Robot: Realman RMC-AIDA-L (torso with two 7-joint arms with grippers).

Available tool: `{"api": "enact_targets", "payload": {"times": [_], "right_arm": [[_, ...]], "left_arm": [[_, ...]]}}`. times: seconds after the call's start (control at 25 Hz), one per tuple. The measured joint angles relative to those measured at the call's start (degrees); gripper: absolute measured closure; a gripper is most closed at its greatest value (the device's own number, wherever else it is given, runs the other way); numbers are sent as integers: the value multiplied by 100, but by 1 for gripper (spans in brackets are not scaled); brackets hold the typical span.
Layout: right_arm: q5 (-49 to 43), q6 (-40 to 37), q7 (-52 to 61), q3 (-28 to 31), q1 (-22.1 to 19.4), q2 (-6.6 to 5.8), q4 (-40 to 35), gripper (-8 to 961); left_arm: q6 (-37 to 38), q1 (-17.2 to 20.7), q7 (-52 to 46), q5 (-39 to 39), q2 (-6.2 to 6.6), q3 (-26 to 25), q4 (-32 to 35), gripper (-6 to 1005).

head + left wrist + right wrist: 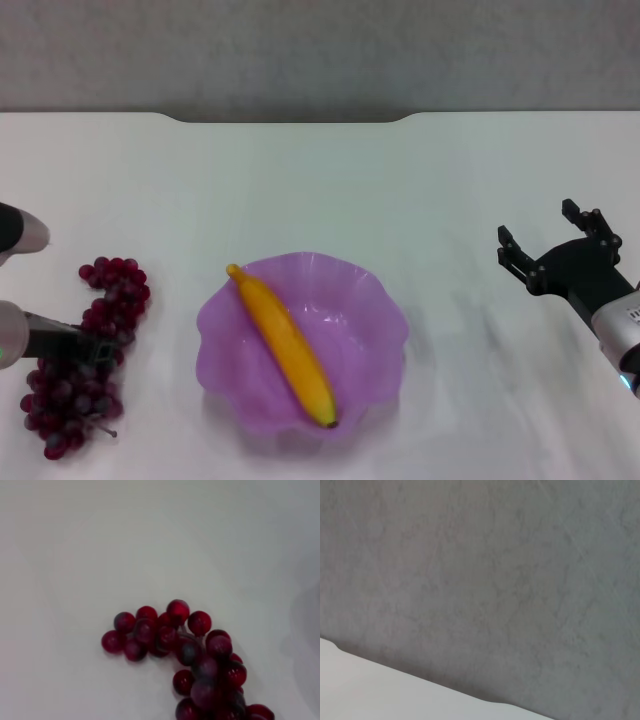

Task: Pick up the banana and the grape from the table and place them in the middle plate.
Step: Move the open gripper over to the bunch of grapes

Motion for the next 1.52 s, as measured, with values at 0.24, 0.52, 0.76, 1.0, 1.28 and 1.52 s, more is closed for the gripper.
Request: {"api": "enact_targets", "payload": {"times": [0.24, 0.52, 0.76, 1.0, 1.28, 1.52], "right_arm": [[0, -10, 3, -1, -8, 0, 0, 64], [0, -17, 4, 0, -7, 0, 1, 65], [0, -25, 4, 3, -7, 0, 1, 65], [0, -26, 4, -3, -7, 0, 0, 64], [0, -26, 4, -3, -21, 0, 1, 64], [0, -26, 4, -4, -25, 0, 1, 65]], "left_arm": [[-20, 11, 3, -54, -7, -48, 0, 570], [-146, 93, 15, -172, -20, -43, 4, 600], [-288, 203, 68, -412, -3, -37, 39, 612], [-424, 268, 76, -532, -6, -5, 59, 629], [-557, 406, 147, -764, 1, -8, 73, 669], [-610, 412, 167, -787, 1, 0, 21, 746]]}}
